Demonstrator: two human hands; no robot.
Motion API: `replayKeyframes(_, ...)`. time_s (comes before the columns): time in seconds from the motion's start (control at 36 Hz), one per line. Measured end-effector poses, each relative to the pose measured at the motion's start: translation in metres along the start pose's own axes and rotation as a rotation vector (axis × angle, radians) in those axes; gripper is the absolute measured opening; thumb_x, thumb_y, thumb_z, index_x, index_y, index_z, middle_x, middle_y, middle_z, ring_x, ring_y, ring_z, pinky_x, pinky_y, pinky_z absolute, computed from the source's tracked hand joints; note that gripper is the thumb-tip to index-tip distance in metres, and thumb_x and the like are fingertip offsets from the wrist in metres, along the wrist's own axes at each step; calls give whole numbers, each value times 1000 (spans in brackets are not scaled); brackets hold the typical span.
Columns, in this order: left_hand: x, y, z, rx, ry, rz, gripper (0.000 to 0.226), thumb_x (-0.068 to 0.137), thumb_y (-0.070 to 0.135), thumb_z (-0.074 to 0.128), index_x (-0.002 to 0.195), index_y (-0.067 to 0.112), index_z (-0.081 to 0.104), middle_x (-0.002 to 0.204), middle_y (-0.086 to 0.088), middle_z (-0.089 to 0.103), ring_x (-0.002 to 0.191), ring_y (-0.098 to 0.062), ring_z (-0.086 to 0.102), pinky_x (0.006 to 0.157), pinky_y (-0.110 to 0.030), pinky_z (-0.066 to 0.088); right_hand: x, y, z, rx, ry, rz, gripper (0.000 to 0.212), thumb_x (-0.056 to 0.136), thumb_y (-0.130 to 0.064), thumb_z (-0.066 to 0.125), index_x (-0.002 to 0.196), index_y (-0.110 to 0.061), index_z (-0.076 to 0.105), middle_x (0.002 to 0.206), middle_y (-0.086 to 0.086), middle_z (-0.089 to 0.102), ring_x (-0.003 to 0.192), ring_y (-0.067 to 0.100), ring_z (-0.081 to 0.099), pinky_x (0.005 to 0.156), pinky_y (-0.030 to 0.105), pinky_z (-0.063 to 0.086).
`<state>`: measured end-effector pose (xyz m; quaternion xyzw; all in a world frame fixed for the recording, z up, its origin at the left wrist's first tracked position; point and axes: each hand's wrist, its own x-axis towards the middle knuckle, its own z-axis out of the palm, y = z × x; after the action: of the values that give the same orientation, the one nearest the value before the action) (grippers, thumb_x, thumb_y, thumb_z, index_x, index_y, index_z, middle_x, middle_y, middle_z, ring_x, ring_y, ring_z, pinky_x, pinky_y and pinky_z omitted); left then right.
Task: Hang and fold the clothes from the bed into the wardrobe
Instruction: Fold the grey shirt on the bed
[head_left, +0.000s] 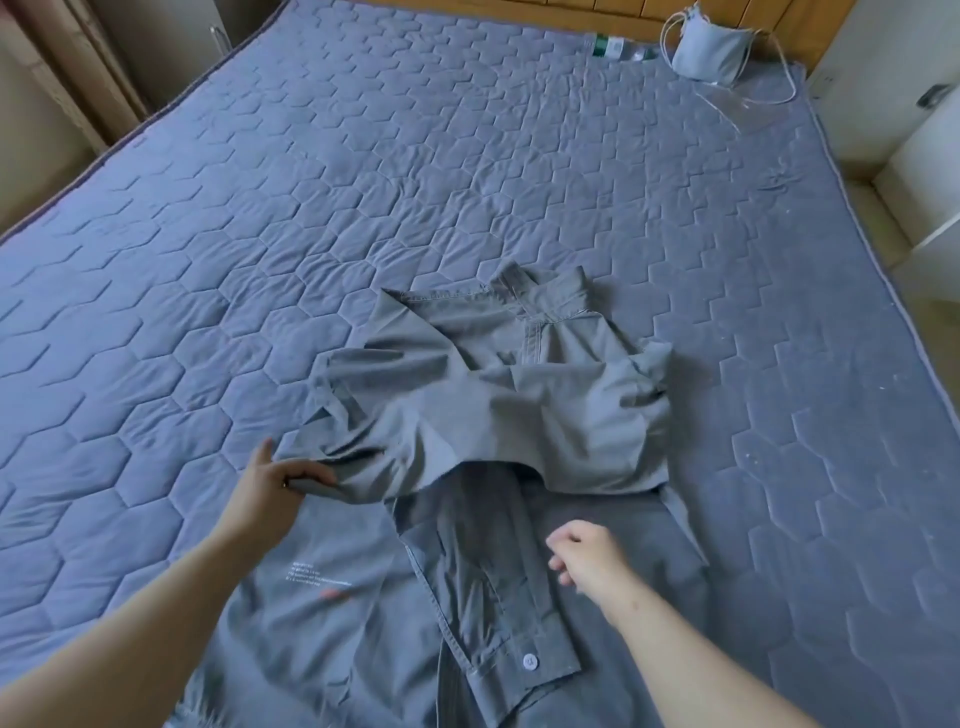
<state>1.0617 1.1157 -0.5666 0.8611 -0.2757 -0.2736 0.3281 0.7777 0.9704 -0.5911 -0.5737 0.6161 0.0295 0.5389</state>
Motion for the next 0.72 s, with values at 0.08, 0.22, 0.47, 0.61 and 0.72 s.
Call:
replayKeyframes(0.08,9,-20,9,-12,-52,-165,58,76,-20,31,64,23,68,97,-20,67,77,-29,54,65,-32,37,0,4,4,-16,-27,33,23,91,-8,45,71,-16,54,65,1,57,51,13,45,39,14,32)
replayKeyframes(0.22,19,-24,13,61,-42,-135,54,81,-18,33,68,23,66,112,-15,56,123,-35,42,75,-35,44,5,8,6,-33,-45,80,22,91,-8,44,74,-15,55,68,2,56,53,13,46,39,14,32)
replayKeyframes(0.47,15,-5,-19,324,162,518,47,53,-31,52,58,15,63,101,-8,69,76,-25,64,58,-24,42,19,9,14,-78,-58,69,24,90,-9,44,69,-17,54,63,0,56,52,13,45,45,18,33)
replayKeyframes(0.61,20,-42,-23,834,-433,140,50,85,-3,42,117,31,61,150,1,30,133,-20,36,98,-32,40,18,16,28,-169,-50,54,27,87,-10,46,63,-21,53,65,-4,56,70,20,52,64,27,42)
replayKeyframes(0.72,3,-49,-6,1060,-573,-15,52,93,22,41,139,44,30,157,4,-10,145,-26,-6,110,-45,23,10,28,36,-212,-51,66,24,87,-10,46,67,-21,52,70,-2,57,67,19,53,62,24,42)
